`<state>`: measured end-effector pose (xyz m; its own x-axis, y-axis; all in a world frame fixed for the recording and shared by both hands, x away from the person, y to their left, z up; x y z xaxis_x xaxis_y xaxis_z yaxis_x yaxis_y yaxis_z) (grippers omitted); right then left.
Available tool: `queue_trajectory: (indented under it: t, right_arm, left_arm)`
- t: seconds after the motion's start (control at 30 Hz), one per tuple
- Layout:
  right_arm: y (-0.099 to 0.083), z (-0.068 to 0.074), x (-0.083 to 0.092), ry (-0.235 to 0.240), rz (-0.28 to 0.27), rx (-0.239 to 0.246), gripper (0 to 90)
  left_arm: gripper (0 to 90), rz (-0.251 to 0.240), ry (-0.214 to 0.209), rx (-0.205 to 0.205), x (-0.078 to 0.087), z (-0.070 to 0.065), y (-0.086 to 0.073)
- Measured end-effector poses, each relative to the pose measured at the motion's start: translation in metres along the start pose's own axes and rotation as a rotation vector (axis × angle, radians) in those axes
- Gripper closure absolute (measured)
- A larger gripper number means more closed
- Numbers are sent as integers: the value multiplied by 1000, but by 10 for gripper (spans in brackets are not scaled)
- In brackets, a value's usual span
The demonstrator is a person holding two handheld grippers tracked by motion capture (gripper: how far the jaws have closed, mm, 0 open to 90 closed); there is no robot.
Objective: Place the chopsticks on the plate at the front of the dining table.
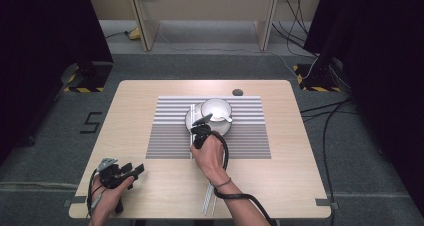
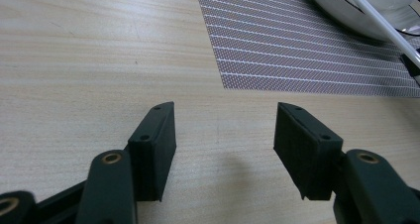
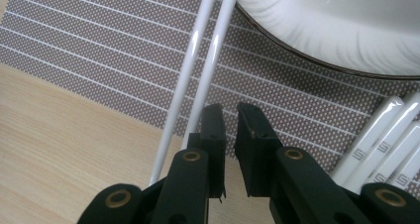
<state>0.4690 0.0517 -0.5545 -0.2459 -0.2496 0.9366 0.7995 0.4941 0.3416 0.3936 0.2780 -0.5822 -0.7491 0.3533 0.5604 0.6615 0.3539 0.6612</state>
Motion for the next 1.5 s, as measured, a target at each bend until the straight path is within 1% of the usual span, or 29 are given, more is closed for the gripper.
queue_trajectory:
  t: [0.23, 0.37, 0.63, 0.8, 0.93, 1.1, 1.33, 1.5]
  right_arm:
    - [4, 6, -2, 9, -3, 5, 813]
    - [6, 9, -4, 24, -5, 4, 812]
    - [9, 12, -7, 26, -9, 0, 809]
    - [9, 11, -4, 31, -23, -2, 788]
    - [8, 4, 2, 19, -45, -10, 766]
    - [4, -10, 11, 4, -76, -16, 738]
    - [-7, -26, 19, 4, -95, -38, 723]
    - [-12, -34, 23, 9, -104, -48, 714]
  left_arm:
    - [411, 0, 0, 0, 0, 0, 0]
    - [411, 0, 0, 0, 0, 0, 0]
    - [411, 1, -1, 0, 0, 0, 0]
    - [411, 1, -1, 0, 0, 0, 0]
    - [411, 1, 0, -1, 0, 0, 0]
    - [411, 1, 1, -3, 0, 0, 0]
    - [411, 0, 1, -2, 0, 0, 0]
    - [412, 0, 1, -3, 0, 0, 0]
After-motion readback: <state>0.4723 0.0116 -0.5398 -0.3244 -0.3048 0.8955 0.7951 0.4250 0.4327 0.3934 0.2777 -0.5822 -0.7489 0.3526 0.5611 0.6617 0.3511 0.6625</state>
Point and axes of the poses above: each handheld gripper's, and its own axes: x roughly backward along the jaws, y roughly out of its top, z roughly to its left, the point moved 10 cm from there along -x, roughly forward along the jaws, and after that the axes turned 13 degrees about x, right-handed, at the moved point
